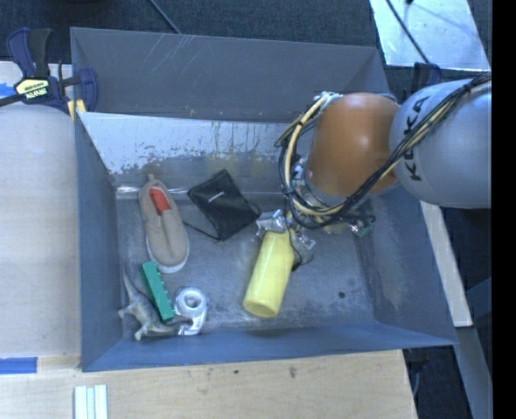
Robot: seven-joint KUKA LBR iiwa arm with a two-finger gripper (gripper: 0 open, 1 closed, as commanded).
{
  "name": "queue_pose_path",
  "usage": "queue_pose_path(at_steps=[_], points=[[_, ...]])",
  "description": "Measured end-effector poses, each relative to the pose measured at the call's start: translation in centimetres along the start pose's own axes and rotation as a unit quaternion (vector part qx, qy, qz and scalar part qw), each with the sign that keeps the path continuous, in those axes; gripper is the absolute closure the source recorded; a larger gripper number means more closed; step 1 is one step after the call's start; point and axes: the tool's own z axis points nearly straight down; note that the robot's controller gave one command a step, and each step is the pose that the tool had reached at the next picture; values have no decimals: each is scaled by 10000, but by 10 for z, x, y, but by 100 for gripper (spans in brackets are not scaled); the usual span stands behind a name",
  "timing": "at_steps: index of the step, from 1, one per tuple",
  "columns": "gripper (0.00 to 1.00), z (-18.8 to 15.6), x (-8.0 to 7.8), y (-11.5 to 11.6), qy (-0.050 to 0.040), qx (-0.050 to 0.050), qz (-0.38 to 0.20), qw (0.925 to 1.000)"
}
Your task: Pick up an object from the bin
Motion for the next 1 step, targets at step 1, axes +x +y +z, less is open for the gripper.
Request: queue_pose_path(at_steps=[1], points=[[100, -40, 4, -1, 37, -39, -132, 9999]])
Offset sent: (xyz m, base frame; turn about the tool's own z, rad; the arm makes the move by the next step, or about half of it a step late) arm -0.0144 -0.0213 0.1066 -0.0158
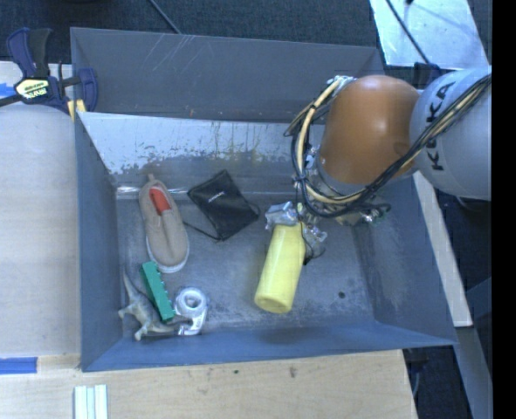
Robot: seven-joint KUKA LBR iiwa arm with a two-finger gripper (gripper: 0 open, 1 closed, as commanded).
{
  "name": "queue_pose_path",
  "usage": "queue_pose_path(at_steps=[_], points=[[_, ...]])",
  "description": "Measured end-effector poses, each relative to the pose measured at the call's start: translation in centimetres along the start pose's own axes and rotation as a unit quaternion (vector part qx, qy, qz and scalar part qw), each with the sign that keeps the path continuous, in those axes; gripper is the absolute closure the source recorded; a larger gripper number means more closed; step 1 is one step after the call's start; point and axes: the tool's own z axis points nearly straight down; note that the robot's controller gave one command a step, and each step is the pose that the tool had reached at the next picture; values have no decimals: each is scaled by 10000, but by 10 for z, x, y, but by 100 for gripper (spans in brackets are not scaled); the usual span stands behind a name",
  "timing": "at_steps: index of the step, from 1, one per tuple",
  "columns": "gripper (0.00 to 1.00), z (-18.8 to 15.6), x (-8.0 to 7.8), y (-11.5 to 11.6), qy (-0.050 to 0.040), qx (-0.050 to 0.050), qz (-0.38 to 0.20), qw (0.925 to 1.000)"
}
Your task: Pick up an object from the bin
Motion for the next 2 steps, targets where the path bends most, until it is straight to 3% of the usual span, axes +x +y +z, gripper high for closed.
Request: queue_pose_path(at_steps=[1, 2], points=[[100, -55, 15, -3, -21, 24, 40, 10000], [100, -119, -13, 4, -23, 35, -69, 10000]])
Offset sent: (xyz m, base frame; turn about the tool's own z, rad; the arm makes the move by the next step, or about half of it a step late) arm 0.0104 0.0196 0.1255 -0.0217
